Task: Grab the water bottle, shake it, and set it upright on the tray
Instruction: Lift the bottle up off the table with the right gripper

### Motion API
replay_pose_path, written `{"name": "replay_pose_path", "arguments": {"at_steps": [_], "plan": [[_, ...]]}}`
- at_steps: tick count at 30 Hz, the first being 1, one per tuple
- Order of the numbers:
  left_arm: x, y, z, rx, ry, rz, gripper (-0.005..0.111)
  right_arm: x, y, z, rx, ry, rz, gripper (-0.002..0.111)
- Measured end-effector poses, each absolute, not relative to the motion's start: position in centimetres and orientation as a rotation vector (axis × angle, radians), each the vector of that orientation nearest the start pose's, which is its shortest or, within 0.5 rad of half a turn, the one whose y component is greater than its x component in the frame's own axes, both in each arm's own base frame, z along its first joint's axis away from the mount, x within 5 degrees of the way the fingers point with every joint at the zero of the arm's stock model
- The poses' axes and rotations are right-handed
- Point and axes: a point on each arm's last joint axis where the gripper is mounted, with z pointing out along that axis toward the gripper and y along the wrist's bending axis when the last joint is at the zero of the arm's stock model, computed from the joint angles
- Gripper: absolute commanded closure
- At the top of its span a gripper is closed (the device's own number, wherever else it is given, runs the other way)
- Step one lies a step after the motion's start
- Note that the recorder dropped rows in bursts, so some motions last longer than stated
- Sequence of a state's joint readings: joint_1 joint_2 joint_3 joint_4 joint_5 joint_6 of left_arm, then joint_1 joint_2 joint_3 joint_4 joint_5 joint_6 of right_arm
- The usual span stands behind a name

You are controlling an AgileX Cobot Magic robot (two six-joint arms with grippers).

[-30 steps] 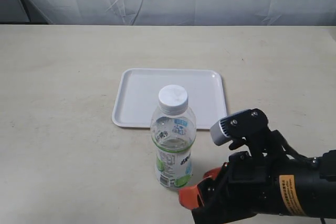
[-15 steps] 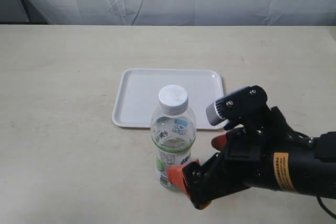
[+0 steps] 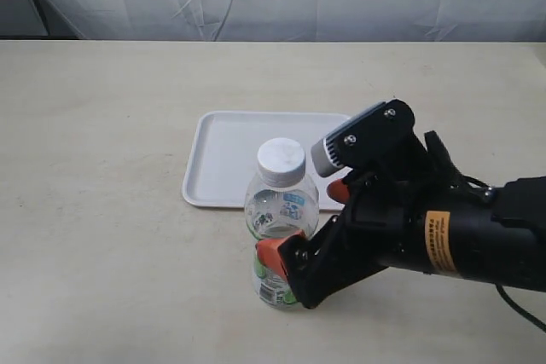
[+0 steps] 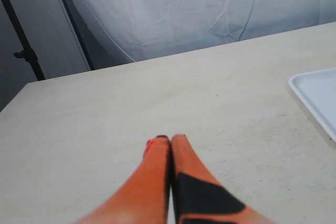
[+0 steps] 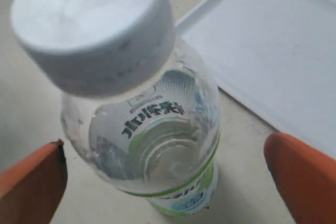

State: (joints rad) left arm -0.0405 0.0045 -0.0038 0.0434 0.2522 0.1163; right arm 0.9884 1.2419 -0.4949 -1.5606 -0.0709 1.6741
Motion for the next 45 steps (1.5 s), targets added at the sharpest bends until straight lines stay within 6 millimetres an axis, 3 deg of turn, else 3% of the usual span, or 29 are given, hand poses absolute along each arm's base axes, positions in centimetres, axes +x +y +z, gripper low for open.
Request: {"name": "replay_pose_path", "arguments": {"at_steps": [9,11,12,13,14,16,22,26,32,37,41,45], "plan": [[5.5,-0.1,19.1,0.165,1.73,0.096,0.106,13.7,22.0,20.0,-1.055,2.122,0.63,0.004],[5.5,-0.1,19.1,0.165,1.73,0.096,0.106,14.0,22.6,19.5,-1.069,2.139,0.634,0.009],[5.5,-0.1,19.1,0.165,1.73,0.096,0.106,14.1,22.8,19.4,-1.074,2.142,0.633,0.02],[5.5,-0.1,19.1,0.165,1.73,0.096,0.106,14.1,22.8,19.1,-1.083,2.152,0.629,0.042],[5.5,-0.1,19.1,0.165,1.73,0.096,0.106,14.1,22.9,18.8,-1.094,2.16,0.627,0.079],[5.5,-0.1,19.1,0.165,1.73,0.096,0.106,14.1,23.1,18.5,-1.109,2.166,0.633,0.107],[5.5,-0.1,19.1,0.165,1.73,0.096,0.106,13.6,23.4,18.6,-1.117,2.183,0.719,0.109],[5.5,-0.1,19.1,0.165,1.73,0.096,0.106,12.5,23.3,20.8,-1.105,2.127,0.866,0.109],[5.5,-0.1,19.1,0.165,1.73,0.096,0.106,14.7,21.0,22.9,-0.657,2.169,0.675,0.109],[5.5,-0.1,19.1,0.165,1.73,0.096,0.106,12.3,22.7,25.3,-0.997,2.011,0.923,0.109],[5.5,-0.1,19.1,0.165,1.73,0.096,0.106,13.8,21.7,25.0,-0.697,2.109,0.831,0.109],[5.5,-0.1,19.1,0.165,1.73,0.096,0.106,13.3,22.3,25.6,-0.879,2.045,0.876,0.109]]}}
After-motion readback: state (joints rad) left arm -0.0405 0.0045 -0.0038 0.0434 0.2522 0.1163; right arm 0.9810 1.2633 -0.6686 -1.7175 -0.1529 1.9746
